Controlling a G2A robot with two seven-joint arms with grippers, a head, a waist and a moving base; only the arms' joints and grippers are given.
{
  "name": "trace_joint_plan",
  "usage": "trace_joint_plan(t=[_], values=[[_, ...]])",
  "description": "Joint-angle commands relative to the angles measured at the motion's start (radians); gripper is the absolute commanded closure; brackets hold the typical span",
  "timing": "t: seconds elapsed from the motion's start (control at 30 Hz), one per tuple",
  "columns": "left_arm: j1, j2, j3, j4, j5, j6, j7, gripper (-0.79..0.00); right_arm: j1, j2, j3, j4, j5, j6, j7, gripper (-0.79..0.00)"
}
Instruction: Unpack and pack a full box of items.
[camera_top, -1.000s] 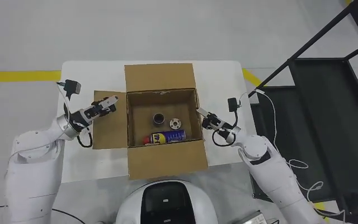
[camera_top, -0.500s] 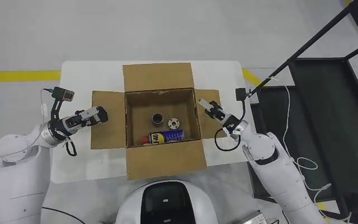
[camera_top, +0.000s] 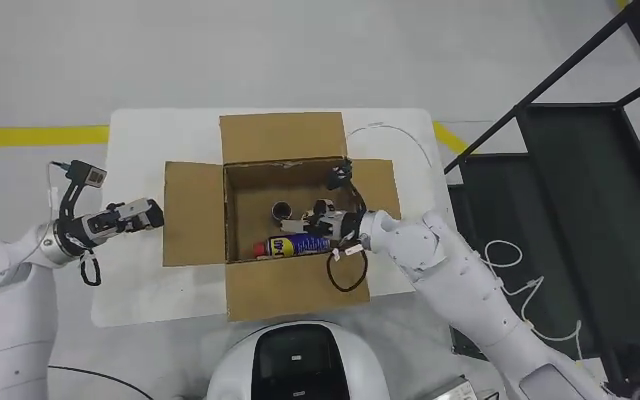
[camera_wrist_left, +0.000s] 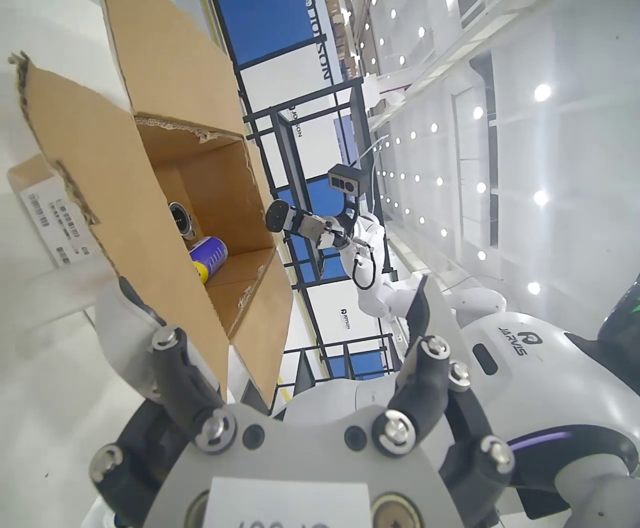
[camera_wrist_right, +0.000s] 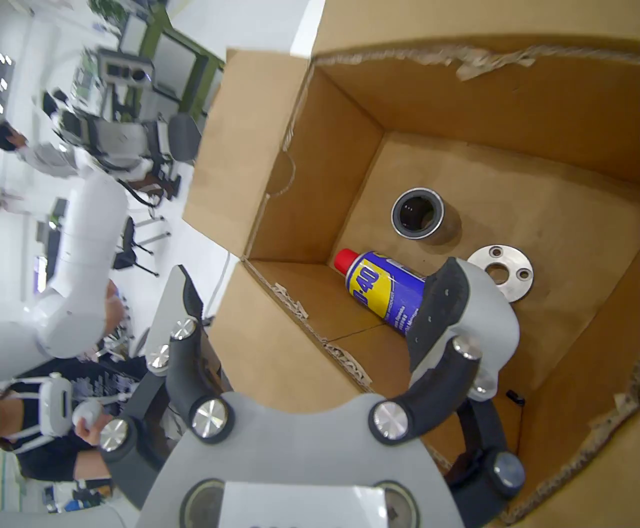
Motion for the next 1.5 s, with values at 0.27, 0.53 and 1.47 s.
trace_joint_plan(t=[0.27,0.53,1.47], values=[[0.037,0.027,0.064,-0.125,0.009,-0.012,0.013,-0.785,0.132,-0.038,-0.135,0.12,-0.136,0.017,-0.037,-0.785],[0.037,0.027,0.064,-0.125,0.009,-0.012,0.013,-0.785,0.132,-0.038,-0.135,0.12,-0.136,0.017,-0.037,-0.785],[0.069,0.061,-0.056,-0.164,-0.047,0.048,0.149,-0.785,0.132,-0.038,-0.135,0.12,-0.136,0.017,-0.037,-0.785]])
